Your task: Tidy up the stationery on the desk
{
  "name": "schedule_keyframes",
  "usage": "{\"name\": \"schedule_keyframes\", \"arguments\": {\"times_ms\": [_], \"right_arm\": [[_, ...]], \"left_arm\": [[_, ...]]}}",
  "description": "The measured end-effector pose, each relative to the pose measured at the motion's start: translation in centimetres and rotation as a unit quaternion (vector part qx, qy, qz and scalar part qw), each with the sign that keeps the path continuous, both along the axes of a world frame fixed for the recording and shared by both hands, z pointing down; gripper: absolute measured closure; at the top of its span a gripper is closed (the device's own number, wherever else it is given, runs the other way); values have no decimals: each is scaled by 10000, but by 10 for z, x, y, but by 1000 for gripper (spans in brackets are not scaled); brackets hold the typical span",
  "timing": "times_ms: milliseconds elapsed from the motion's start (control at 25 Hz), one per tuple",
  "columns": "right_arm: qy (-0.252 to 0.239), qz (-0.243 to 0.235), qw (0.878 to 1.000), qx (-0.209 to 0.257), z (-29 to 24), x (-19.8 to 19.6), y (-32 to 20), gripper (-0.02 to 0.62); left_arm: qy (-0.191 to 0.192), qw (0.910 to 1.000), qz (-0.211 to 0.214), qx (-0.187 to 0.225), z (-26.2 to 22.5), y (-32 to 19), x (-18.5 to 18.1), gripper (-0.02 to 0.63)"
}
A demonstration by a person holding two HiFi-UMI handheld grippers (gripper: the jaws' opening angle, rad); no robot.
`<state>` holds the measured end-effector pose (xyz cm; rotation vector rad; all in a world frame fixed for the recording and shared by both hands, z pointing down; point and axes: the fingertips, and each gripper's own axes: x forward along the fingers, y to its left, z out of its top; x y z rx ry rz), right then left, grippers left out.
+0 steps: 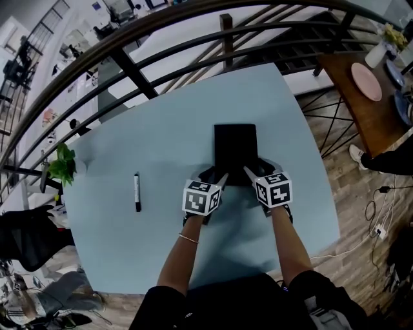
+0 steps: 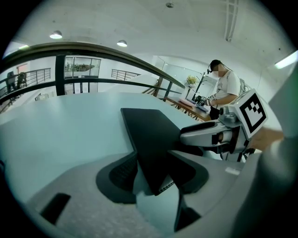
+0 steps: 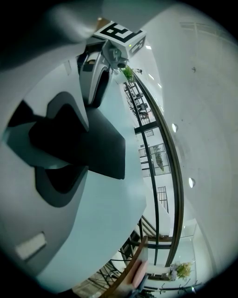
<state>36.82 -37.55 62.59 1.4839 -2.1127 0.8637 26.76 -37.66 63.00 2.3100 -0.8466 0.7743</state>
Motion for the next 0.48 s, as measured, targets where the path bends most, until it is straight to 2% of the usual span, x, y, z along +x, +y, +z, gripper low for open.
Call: {"name": "schedule_keyframes", "arguments": {"times_ms": [480], "right_arm": [[54, -351, 9994, -5, -3, -56, 35, 368]], "left_arm": [[-33, 9996, -266, 57, -3, 40, -56, 416]]}}
